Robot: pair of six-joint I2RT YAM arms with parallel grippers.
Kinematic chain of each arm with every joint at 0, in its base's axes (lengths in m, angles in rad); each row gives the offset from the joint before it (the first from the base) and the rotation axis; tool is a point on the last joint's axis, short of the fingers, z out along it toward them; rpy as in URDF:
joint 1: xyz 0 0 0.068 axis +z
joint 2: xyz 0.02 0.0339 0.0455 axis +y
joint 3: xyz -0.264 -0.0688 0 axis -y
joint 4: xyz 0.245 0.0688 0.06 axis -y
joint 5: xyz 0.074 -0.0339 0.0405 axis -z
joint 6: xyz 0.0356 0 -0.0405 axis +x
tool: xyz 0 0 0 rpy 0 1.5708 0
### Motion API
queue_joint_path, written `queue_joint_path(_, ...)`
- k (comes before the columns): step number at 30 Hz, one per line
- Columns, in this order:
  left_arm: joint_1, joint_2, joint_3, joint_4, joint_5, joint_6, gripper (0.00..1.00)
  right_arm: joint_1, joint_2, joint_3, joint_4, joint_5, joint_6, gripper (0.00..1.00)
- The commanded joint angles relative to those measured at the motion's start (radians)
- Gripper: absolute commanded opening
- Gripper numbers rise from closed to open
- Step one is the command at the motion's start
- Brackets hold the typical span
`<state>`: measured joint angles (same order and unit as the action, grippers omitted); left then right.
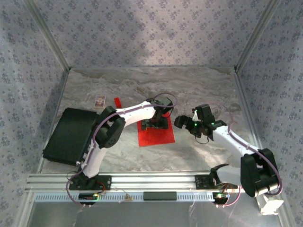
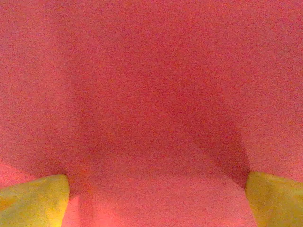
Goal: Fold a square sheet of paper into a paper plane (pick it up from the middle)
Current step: First fold the square sheet of paper in half at the center of the table.
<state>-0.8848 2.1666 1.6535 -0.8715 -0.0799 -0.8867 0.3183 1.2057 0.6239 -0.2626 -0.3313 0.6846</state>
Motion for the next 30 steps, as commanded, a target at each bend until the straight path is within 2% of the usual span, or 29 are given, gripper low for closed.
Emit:
queue_joint_path(1, -0.017, 0.039, -0.053, -0.009, 0.028, 0.016, 0.94, -0.007, -0.032, -0.009, -0.021, 0.036, 0.007, 0.99)
queue_joint_path(11, -0.017, 0.019, -0.066, 0.012, 0.025, 0.022, 0.92, -0.01, -0.047, -0.012, -0.024, 0.058, 0.017, 0.99)
queue_joint_path(24, -0.02, -0.034, -0.101, 0.073, 0.019, 0.029, 0.8, -0.011, -0.059, -0.012, -0.045, 0.075, 0.033, 0.99)
queue_joint_path(30, -0.023, -0.071, -0.128, 0.119, 0.019, 0.038, 0.72, -0.012, -0.061, -0.01, -0.047, 0.075, 0.04, 0.99)
